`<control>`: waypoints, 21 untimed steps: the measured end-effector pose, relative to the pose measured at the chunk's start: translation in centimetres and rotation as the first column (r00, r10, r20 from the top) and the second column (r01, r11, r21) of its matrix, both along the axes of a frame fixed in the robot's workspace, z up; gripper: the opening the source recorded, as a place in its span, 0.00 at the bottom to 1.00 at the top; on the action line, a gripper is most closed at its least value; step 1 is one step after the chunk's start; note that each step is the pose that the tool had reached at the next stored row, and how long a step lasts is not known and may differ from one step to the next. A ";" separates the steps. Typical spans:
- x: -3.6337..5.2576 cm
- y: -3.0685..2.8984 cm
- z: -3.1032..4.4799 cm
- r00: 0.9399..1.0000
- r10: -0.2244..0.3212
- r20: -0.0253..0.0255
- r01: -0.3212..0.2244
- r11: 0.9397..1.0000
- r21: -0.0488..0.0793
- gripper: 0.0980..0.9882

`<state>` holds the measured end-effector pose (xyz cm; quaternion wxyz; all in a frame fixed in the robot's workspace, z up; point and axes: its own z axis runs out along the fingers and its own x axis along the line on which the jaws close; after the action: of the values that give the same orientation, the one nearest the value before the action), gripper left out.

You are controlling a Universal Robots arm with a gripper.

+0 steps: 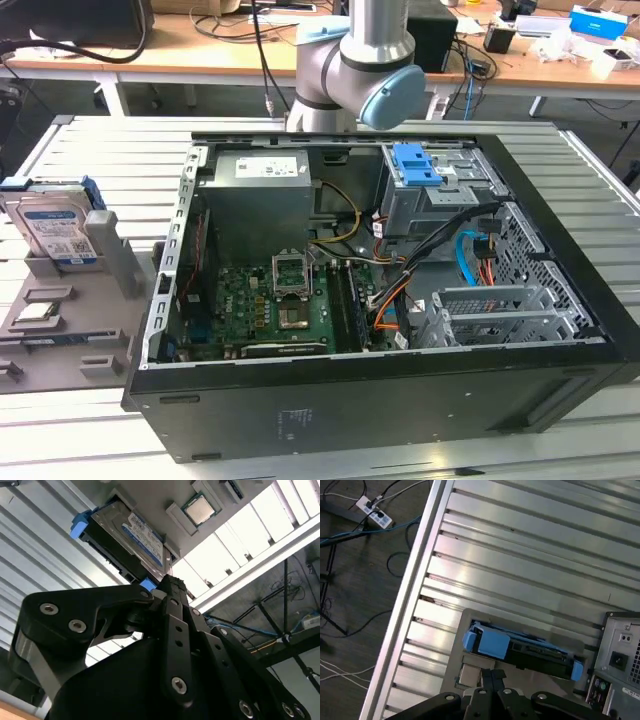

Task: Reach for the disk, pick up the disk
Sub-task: 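Pick up the disk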

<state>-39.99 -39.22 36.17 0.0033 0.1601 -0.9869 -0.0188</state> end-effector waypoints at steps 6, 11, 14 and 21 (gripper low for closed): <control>0.00 0.00 0.00 0.993 0.118 0.000 -0.118 0.993 0.000 0.01; 0.01 0.00 0.00 0.971 0.239 0.000 -0.239 0.971 0.000 0.01; 0.01 0.00 0.00 0.957 0.290 0.000 -0.290 0.957 0.000 0.01; 0.01 0.00 0.00 0.907 0.421 0.000 -0.421 0.907 0.000 0.01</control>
<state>-39.99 -39.22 36.18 0.0073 0.3689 -0.9293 -0.0177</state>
